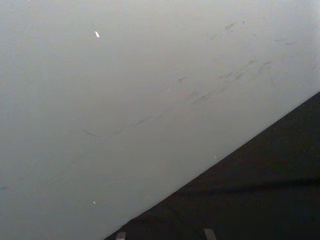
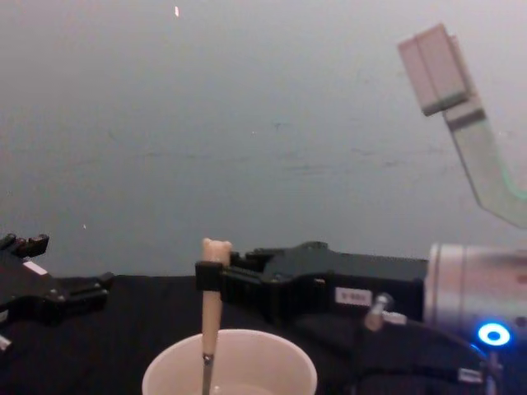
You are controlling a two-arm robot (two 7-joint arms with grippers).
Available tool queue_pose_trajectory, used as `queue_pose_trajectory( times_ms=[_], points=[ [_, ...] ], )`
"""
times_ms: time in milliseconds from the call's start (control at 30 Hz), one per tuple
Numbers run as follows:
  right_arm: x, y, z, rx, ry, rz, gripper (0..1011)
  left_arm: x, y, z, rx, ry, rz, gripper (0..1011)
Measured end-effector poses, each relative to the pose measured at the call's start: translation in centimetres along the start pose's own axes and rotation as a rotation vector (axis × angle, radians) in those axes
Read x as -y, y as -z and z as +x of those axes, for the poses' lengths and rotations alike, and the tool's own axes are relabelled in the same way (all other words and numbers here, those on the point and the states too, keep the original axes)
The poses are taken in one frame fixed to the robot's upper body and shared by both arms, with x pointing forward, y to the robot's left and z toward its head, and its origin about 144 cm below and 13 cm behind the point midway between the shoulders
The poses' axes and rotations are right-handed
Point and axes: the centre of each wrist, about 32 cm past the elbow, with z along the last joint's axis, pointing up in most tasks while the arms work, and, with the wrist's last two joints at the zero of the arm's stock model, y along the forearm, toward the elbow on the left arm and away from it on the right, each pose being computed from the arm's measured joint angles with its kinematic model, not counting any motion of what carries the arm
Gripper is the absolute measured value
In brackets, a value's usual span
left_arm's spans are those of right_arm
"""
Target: Pick up the stirring spoon with one hand, stir inside the cup, then place it back in its original position.
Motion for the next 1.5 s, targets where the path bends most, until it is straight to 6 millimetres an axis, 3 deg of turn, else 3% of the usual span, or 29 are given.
queue_pose_trajectory(
  times_ms=[233,600,1033,1500],
  points=[
    [-1.3,-0.1,0.7,-0.004,0.049,0.000,213,0.0,0.0,0.0,0.000,0.000,0.000,1001],
    [-1.3,0.0,2.3,-0.024,0.156,0.000,213,0.0,0.0,0.0,0.000,0.000,0.000,1001],
    [0.9,0.1,3.0,-0.023,0.185,-0.013,213,0.0,0.0,0.0,0.000,0.000,0.000,1001],
    [3.3,0.2,1.3,-0.045,0.093,-0.015,213,0.0,0.0,0.0,0.000,0.000,0.000,1001]
  ],
)
